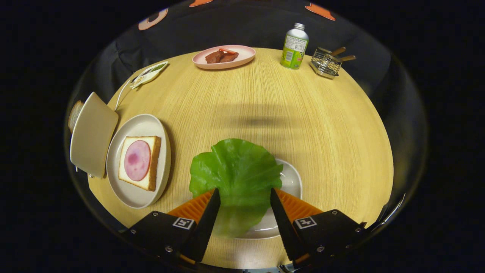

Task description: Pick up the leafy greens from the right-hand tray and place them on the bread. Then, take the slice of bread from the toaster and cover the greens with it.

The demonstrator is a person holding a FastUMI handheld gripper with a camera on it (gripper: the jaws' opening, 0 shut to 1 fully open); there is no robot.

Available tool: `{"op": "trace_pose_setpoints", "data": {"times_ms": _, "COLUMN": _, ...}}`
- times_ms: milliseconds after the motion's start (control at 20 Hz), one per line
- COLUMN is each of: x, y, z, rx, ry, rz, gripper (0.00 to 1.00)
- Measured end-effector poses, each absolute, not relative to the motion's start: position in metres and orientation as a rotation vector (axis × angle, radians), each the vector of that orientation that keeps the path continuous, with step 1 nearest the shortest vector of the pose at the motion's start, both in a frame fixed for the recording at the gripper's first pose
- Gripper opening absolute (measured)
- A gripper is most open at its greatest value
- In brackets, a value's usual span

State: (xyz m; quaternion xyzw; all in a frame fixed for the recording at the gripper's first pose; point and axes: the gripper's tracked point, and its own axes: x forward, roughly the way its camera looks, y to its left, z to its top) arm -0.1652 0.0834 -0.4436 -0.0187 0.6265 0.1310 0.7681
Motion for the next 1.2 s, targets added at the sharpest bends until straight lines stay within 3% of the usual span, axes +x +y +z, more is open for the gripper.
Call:
{"op": "trace_pose_setpoints", "data": {"times_ms": 150, "x": -0.166, "y": 0.083, "z": -0.448, "rx": -0.046, "ry": 1.389, "rz": 0.269, "gripper": 0.75}}
{"op": "trace_pose_setpoints", "data": {"times_ms": 350, "x": -0.164, "y": 0.082, "z": -0.448, "rx": -0.040, "ry": 1.396, "rz": 0.256, "gripper": 0.60}}
{"op": "trace_pose_setpoints", "data": {"times_ms": 600, "x": -0.163, "y": 0.086, "z": -0.447, "rx": -0.017, "ry": 1.383, "rz": 0.222, "gripper": 0.10}}
{"op": "trace_pose_setpoints", "data": {"times_ms": 700, "x": -0.162, "y": 0.086, "z": -0.445, "rx": 0.009, "ry": 1.393, "rz": 0.219, "gripper": 0.03}}
{"op": "trace_pose_setpoints", "data": {"times_ms": 1200, "x": -0.138, "y": 0.116, "z": -0.375, "rx": 0.228, "ry": 1.261, "rz": 0.270, "gripper": 0.01}}
